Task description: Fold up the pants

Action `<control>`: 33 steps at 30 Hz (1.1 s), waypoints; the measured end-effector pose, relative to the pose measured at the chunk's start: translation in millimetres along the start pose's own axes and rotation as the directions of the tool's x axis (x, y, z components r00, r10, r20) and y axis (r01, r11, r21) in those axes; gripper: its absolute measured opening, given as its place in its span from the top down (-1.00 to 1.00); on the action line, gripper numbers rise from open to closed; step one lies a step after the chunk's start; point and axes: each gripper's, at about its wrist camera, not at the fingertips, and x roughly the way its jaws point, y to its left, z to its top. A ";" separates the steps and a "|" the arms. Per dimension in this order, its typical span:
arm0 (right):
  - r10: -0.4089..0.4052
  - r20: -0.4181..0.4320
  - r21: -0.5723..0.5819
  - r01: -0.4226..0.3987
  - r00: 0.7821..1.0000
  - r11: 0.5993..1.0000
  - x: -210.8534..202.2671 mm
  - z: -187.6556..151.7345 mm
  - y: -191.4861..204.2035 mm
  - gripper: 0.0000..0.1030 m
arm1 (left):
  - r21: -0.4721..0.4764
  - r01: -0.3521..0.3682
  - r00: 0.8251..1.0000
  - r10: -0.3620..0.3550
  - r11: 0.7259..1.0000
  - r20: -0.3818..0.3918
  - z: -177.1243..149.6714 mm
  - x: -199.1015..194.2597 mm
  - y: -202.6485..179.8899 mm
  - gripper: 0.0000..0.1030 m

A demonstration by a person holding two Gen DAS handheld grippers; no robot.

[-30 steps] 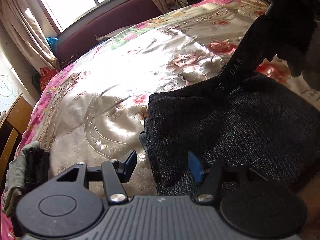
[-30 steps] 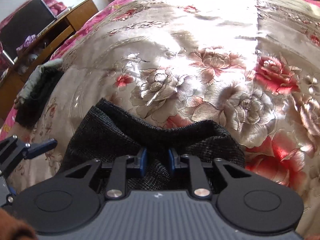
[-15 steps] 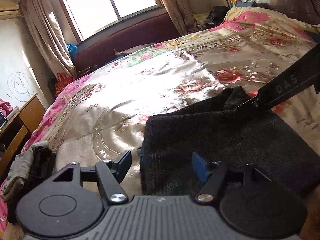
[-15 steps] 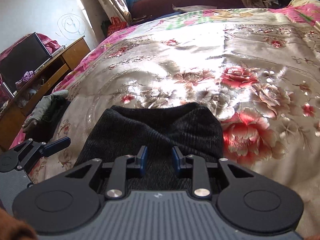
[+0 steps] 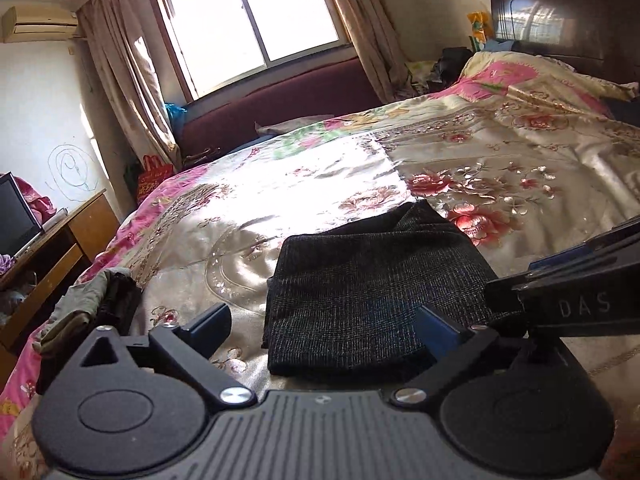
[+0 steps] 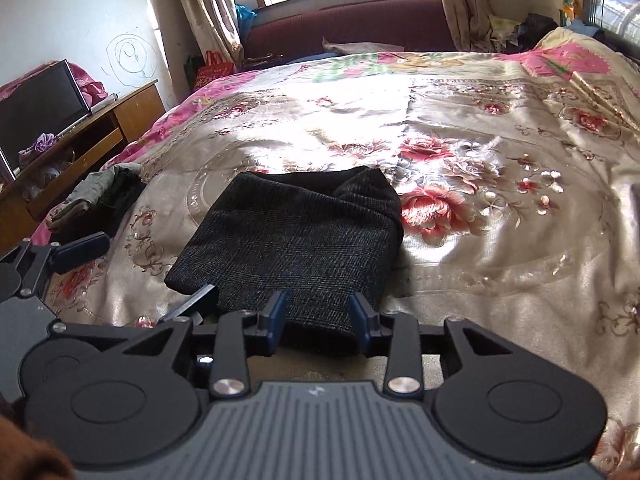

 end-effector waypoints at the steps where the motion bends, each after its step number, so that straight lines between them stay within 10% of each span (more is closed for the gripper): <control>1: -0.007 0.003 -0.011 0.007 1.000 1.000 -2.5 -0.8 2.7 0.28 | -0.002 -0.003 1.000 0.003 1.000 0.004 -2.0 -2.3 0.5 -1.00; 33: -0.058 -0.033 -0.019 0.057 0.998 0.998 -1.0 -19.4 9.1 0.18 | -0.143 -0.025 0.993 0.008 0.989 -0.114 -19.6 13.5 10.6 -1.00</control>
